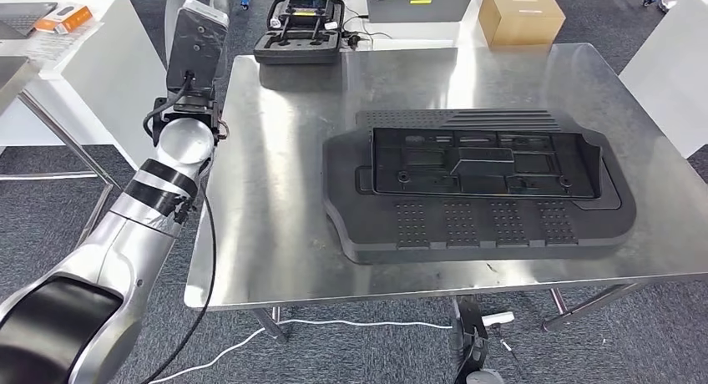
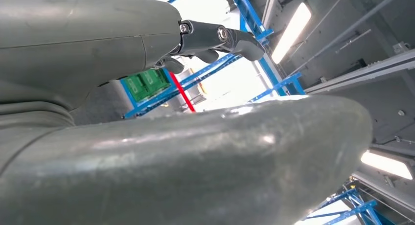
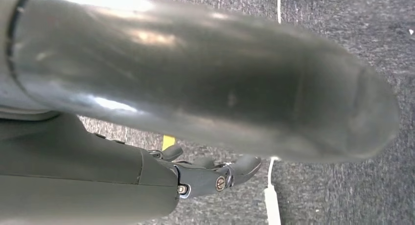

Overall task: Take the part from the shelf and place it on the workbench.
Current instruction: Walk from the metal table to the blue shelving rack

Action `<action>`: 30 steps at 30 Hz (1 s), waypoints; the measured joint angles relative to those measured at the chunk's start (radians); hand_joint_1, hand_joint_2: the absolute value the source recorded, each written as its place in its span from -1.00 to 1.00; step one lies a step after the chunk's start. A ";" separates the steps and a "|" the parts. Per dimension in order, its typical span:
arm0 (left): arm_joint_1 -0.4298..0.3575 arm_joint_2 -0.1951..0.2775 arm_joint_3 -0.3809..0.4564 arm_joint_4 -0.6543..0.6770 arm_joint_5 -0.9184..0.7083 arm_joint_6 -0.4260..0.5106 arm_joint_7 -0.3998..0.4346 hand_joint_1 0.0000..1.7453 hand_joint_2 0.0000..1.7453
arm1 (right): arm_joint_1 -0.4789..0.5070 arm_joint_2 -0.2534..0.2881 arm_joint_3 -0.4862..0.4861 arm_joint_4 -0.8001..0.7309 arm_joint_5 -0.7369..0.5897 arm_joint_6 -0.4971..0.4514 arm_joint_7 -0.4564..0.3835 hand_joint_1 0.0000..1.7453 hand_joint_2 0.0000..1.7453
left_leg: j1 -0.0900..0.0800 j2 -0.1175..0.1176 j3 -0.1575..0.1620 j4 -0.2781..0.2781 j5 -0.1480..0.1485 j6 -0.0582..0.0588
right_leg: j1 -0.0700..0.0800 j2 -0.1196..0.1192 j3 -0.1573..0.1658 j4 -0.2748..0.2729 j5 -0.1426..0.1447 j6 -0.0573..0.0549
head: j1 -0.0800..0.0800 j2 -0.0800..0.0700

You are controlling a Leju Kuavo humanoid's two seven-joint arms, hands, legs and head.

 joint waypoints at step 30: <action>-0.002 0.000 -0.018 0.001 -0.004 0.022 -0.014 -1.00 -1.00 | -0.007 -0.001 0.000 0.003 -0.001 0.006 0.004 -1.00 -1.00 | 0.030 0.001 -0.044 -0.026 0.087 -0.057 | -0.026 0.017 0.044 0.026 -0.047 0.019 | 0.005 0.000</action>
